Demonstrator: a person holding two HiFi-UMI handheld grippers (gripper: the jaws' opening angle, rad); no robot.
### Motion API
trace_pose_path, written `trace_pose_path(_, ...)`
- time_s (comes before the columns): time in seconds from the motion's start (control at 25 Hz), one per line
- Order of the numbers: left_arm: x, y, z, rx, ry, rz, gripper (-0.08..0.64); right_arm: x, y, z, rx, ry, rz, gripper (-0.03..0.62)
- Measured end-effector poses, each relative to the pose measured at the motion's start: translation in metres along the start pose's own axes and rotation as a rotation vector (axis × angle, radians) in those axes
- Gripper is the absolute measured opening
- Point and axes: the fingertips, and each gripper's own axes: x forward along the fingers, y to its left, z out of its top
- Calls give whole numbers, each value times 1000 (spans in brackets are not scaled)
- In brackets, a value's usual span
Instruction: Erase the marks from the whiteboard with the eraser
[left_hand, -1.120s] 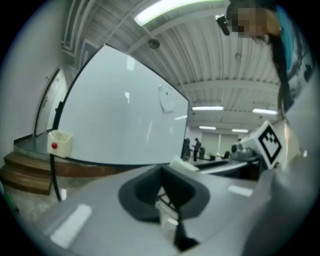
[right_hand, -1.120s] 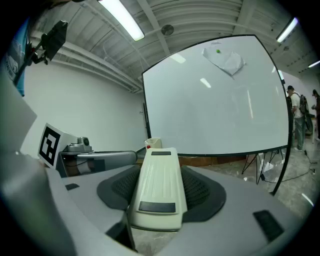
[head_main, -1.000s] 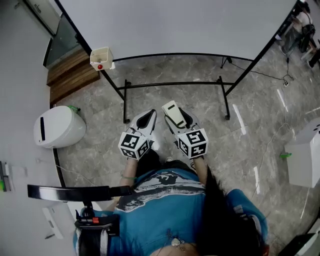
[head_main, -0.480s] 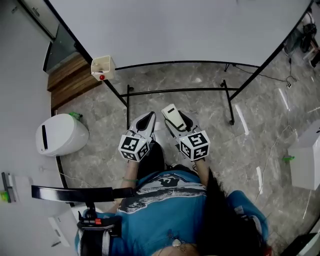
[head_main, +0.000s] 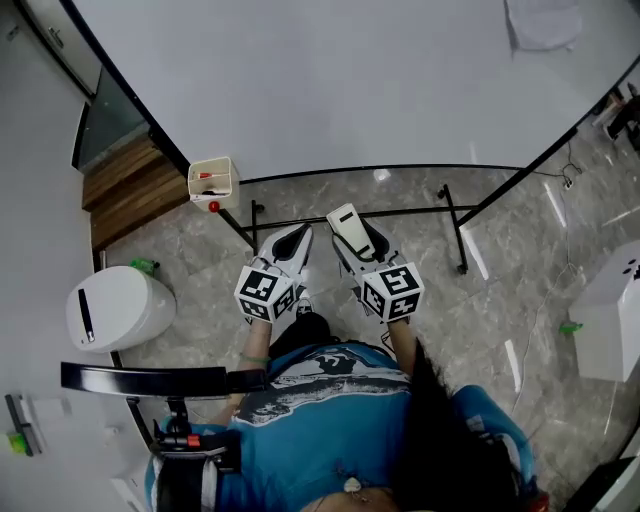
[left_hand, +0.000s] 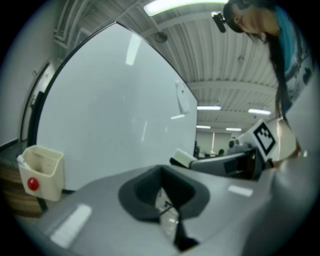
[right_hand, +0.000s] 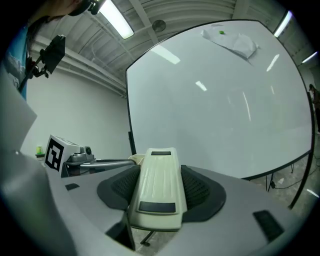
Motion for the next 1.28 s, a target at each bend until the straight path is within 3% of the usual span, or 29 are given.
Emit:
trace_pose_path(0.4,40,112,1,7,23,-110,3,112,-42,76,-49,-171,-156,262)
trace_pose_path(0.56,47,104,4,-13,29,-134,3,102,-64,130,-135,-266,-213,262)
trace_pose_path(0.88,60,92,10,-25,14,-162,3,61,-119,276,-349,-540,-347,262)
trace_pose_path(1.08,62,104,16,-57,-15,-126,3,32,-173,341,-342,-688,-469,262)
trace_pose_path(1.28,65,110,14,-73,-17,-109,3,31,-220,363,-333,-742,-559,262)
